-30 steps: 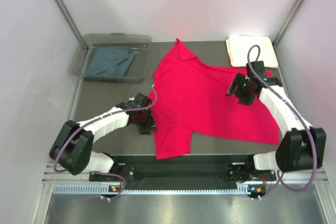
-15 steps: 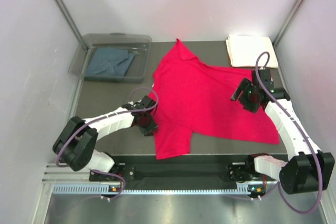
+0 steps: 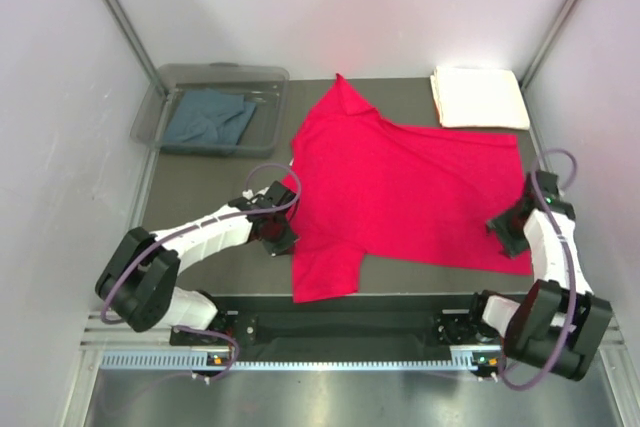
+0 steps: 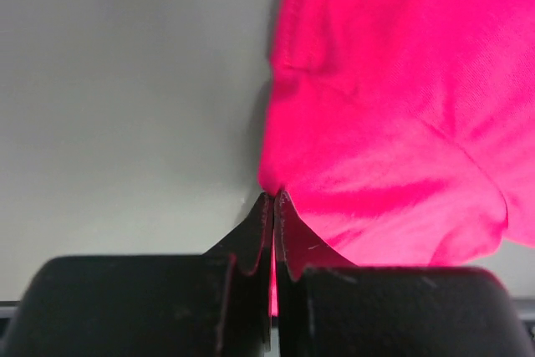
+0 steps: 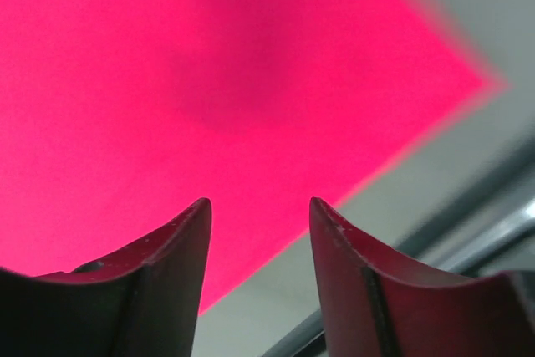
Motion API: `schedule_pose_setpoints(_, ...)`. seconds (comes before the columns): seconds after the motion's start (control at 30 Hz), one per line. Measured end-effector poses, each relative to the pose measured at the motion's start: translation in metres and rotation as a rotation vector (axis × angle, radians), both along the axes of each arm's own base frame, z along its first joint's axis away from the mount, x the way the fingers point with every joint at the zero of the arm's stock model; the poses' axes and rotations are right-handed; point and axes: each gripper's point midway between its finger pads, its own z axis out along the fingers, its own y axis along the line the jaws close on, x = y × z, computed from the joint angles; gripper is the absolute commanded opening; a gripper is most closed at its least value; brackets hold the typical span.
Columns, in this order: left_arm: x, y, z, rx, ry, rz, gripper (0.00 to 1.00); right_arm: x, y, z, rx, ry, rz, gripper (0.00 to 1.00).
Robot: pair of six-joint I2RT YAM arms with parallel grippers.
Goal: Fold and stack the t-shirts
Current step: Fold the tshirt
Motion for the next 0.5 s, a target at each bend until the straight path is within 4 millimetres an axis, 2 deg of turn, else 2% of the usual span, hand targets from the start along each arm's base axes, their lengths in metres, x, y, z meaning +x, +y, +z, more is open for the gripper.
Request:
schedule_pose_setpoints(0.07, -0.001, -0.001, 0.005, -0.008, -0.013, -0.036, 0.0, -0.028, -0.023, -0.017, -0.007, 0.06, -0.136, 0.49)
schedule_pose_setpoints(0.17, -0.005, 0.0, 0.008, -0.009, -0.012, -0.086, 0.0, -0.054, -0.047, -0.025, -0.029, 0.101, -0.273, 0.47)
schedule_pose_setpoints(0.3, -0.008, -0.002, 0.007, -0.016, -0.007, -0.139, 0.0, -0.068, -0.064, -0.026, -0.07, 0.103, -0.36, 0.45)
schedule_pose_setpoints(0.5, -0.01, -0.007, 0.005, -0.038, 0.024, -0.189, 0.0, -0.076, -0.077, -0.032, -0.12, 0.108, -0.417, 0.46)
